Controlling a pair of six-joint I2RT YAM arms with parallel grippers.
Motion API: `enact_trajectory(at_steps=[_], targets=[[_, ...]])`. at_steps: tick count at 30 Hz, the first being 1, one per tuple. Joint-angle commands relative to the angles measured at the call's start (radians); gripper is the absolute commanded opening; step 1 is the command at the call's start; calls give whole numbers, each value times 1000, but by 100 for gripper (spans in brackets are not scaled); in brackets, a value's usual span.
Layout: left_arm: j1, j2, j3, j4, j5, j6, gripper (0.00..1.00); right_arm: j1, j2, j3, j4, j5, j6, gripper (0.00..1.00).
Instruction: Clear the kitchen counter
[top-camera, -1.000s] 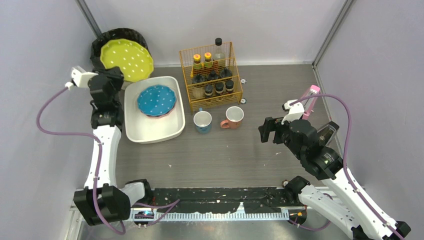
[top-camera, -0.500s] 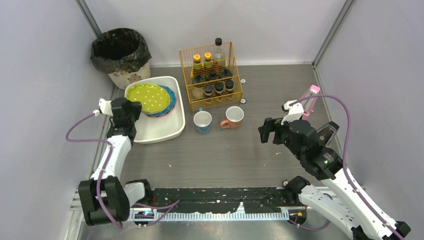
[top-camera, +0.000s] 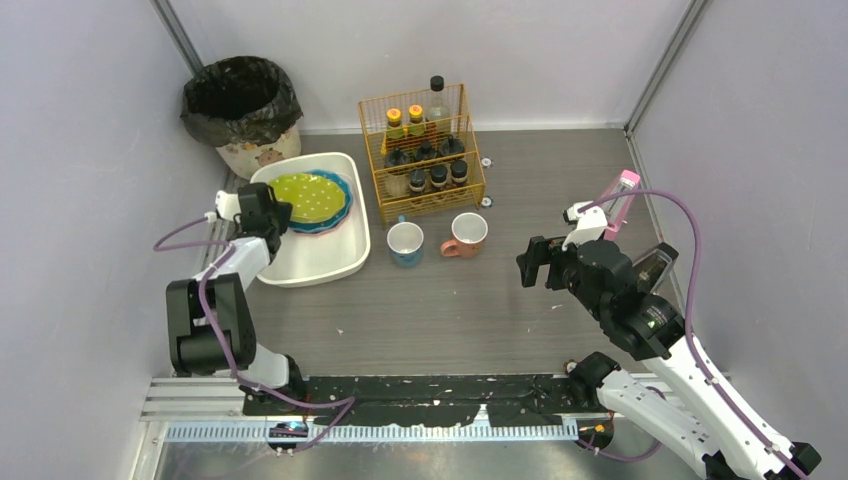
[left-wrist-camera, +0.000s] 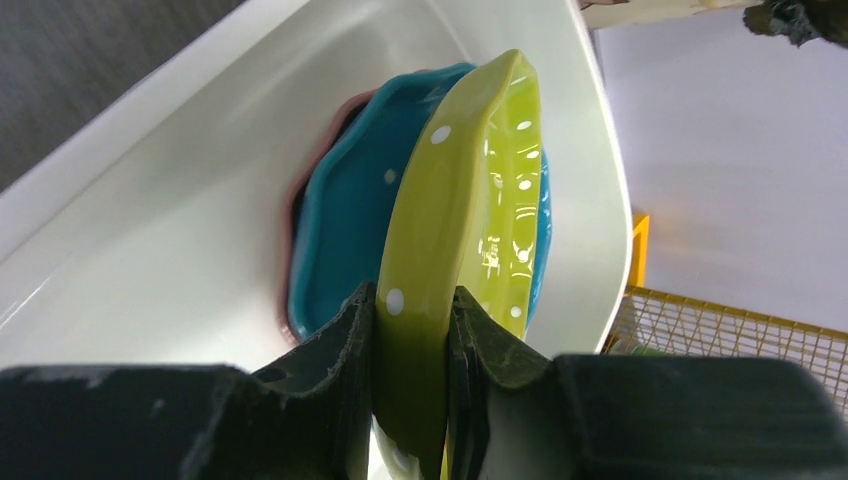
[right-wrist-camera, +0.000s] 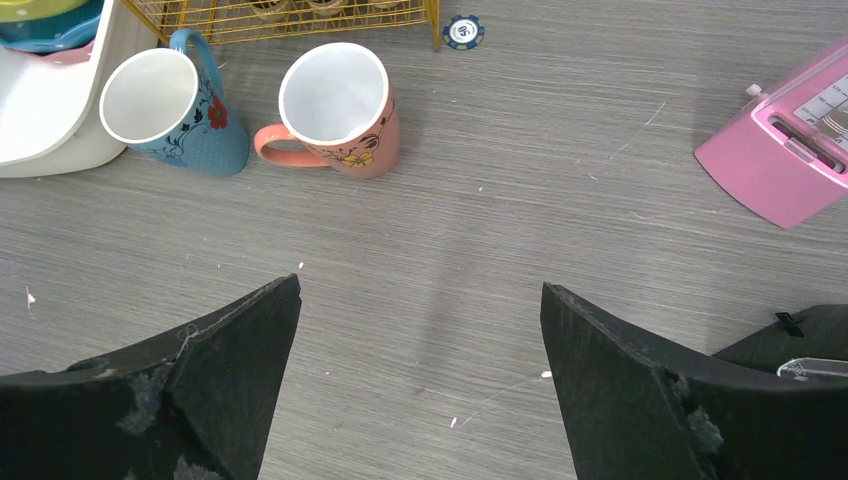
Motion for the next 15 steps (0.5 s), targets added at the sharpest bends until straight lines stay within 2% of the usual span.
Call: enact_trajectory(at_steps=[1,7,12,15], targets=[[-1,45,120,192,40,-40,11,-4,6,5,12,7,13,95],[-3,88,193,63,66,19,50,-5,17,9,13,13,17,95],[-3,114,266,-73,131,107,72,-4,41,19,14,11,22,95],[-5,117,293,-154,155,170,81,-4,60,23,15,5,25,95]])
